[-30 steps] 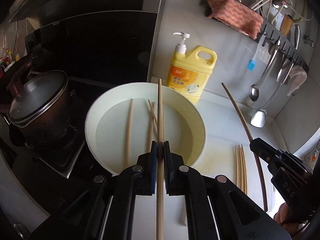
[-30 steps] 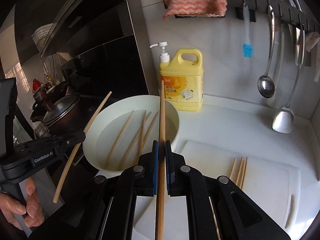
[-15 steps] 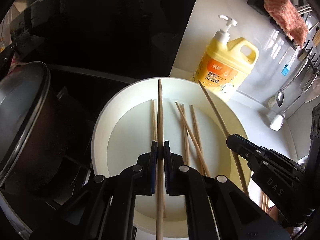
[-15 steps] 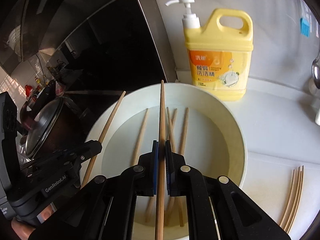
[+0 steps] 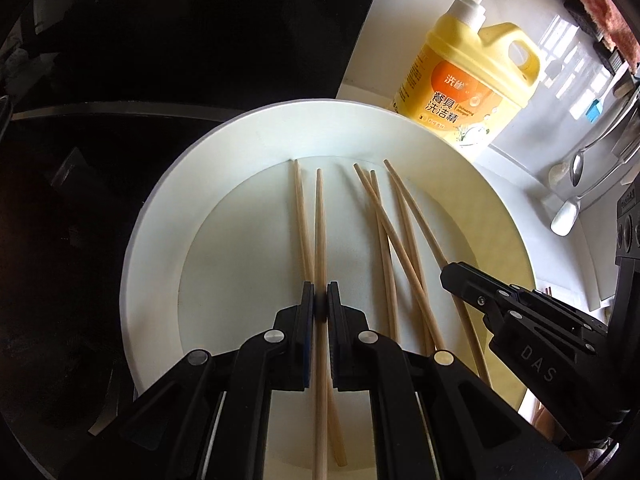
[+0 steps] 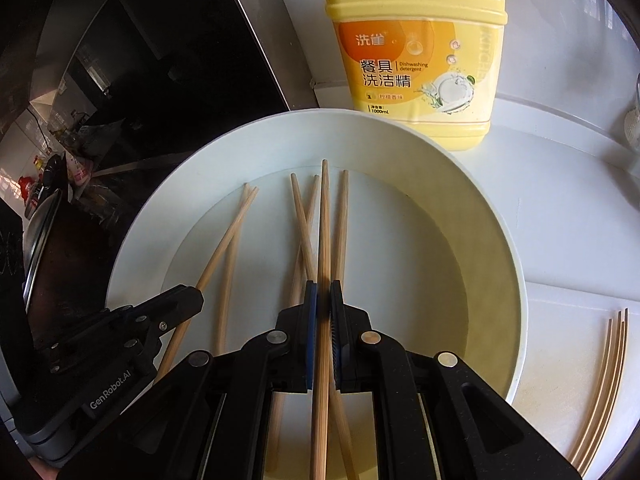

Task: Organize utensils
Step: 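Open both tools to drop the chopsticks into the basin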

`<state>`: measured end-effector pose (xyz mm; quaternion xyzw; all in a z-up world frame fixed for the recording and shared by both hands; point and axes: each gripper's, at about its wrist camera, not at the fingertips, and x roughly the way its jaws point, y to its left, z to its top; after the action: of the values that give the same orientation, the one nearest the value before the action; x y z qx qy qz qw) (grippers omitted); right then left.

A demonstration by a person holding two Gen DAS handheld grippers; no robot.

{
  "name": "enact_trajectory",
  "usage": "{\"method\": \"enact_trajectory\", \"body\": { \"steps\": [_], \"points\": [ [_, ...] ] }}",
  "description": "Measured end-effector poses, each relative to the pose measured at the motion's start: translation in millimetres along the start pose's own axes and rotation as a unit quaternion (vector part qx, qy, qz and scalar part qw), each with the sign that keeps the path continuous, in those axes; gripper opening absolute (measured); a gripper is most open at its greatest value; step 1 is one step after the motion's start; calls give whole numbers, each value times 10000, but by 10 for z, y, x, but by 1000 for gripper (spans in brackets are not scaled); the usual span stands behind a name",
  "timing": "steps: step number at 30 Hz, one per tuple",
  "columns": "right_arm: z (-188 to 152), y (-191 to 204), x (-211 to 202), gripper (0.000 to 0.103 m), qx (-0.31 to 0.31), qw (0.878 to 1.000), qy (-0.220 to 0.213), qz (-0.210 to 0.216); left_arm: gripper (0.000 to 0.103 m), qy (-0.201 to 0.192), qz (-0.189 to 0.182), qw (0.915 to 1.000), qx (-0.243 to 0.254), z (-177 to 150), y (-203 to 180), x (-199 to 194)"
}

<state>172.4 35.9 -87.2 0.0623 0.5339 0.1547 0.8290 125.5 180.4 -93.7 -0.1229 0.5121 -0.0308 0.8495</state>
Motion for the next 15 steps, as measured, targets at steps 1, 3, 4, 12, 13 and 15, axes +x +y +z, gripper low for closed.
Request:
{"method": "enact_trajectory", "body": {
  "steps": [1, 3, 4, 12, 13, 15],
  "points": [
    [-3, -7, 13, 7, 9, 10000, 24, -9, 7, 29, 0, 10000, 7, 4, -2, 20],
    [-5, -3, 42, 7, 18, 10000, 82, -14, 7, 48, 2, 10000, 22, 21, -10, 41],
    [-7, -5, 49, 7, 22, 9999, 114, -14, 7, 69, -3, 10000, 30, 27, -15, 54],
    [-14, -43, 85, 10, 99, 9998, 189, -53, 25, 207, 49, 9996, -161, 51, 43, 92],
    [-16, -46, 75, 12, 88, 9998, 167, -76, 39, 161, 79, 9997, -184, 51, 52, 66],
    [-19, -51, 54, 12, 78, 9998, 138, -96, 52, -5, 140, 9997, -188, 51, 61, -7]
  ]
}}
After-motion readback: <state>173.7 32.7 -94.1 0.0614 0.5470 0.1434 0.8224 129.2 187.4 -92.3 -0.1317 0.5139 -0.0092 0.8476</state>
